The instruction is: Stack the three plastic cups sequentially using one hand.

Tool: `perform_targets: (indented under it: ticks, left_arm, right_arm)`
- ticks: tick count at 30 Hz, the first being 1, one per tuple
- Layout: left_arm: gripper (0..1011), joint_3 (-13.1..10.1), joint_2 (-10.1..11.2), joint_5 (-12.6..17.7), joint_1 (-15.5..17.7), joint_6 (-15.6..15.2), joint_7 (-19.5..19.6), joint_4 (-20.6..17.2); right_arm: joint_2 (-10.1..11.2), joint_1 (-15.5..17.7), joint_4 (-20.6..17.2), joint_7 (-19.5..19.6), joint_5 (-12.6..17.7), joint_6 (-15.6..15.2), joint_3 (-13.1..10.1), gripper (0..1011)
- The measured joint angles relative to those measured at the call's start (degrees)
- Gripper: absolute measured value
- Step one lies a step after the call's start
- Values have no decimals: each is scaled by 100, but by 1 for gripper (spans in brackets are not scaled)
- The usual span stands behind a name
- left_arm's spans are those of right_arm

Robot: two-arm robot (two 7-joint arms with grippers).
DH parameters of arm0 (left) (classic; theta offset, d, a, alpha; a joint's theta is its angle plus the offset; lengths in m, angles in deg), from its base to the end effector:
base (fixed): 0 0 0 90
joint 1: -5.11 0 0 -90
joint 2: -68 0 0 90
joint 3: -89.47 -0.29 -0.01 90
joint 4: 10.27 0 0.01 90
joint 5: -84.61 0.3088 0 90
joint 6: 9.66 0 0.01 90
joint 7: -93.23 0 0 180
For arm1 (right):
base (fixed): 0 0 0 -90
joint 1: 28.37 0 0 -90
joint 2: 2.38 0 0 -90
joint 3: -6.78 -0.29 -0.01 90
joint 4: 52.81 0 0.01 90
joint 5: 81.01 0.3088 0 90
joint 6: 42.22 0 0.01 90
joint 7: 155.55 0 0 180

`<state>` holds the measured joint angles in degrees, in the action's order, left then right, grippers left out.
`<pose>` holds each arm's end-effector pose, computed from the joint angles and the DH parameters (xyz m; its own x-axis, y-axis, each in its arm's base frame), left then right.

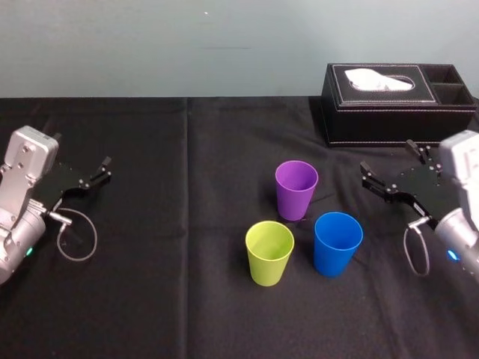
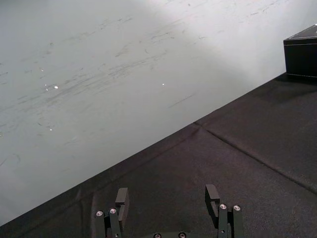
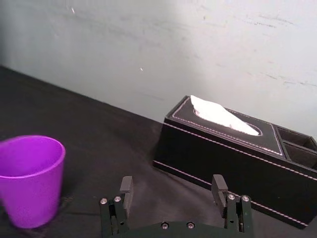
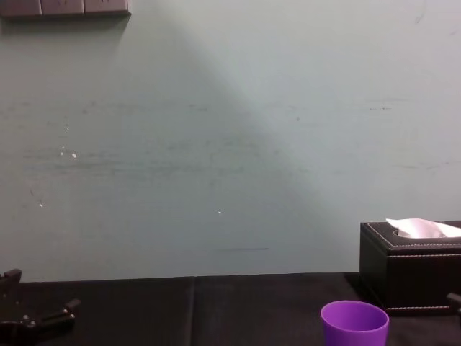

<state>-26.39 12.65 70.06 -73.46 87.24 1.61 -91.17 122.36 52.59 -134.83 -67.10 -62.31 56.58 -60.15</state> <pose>0.3581 0.0827 -0.3023 0.2922 0.8803 0.3738 -0.9553 0.2872 0.0704 0.3505 -0.0912 -0.3025 0.3133 -0.9033 0.2932 0.9485 0.3127 -0.0503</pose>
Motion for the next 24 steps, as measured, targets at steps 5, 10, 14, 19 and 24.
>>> perform_targets:
  ticks: [5, 10, 14, 19, 24]
  left_arm:
    - [1011, 0, 0, 0, 0, 0, 0, 0]
    - [1011, 0, 0, 0, 0, 0, 0, 0]
    - [1011, 0, 0, 0, 0, 0, 0, 0]
    - [1011, 0, 0, 0, 0, 0, 0, 0]
    - [1011, 0, 0, 0, 0, 0, 0, 0]
  right_arm:
    - [157, 418, -312, -429, 515, 269, -329, 1004]
    - [430, 938, -710, -905, 946, 549, -626, 1004]
    - [621, 1291, -959, -1191, 1144, 713, -804, 1004]
    - [867, 1770, -1250, -1540, 1285, 935, -1011, 1004]
    - [1025, 2083, -1375, -1788, 1294, 1082, -1121, 1004]
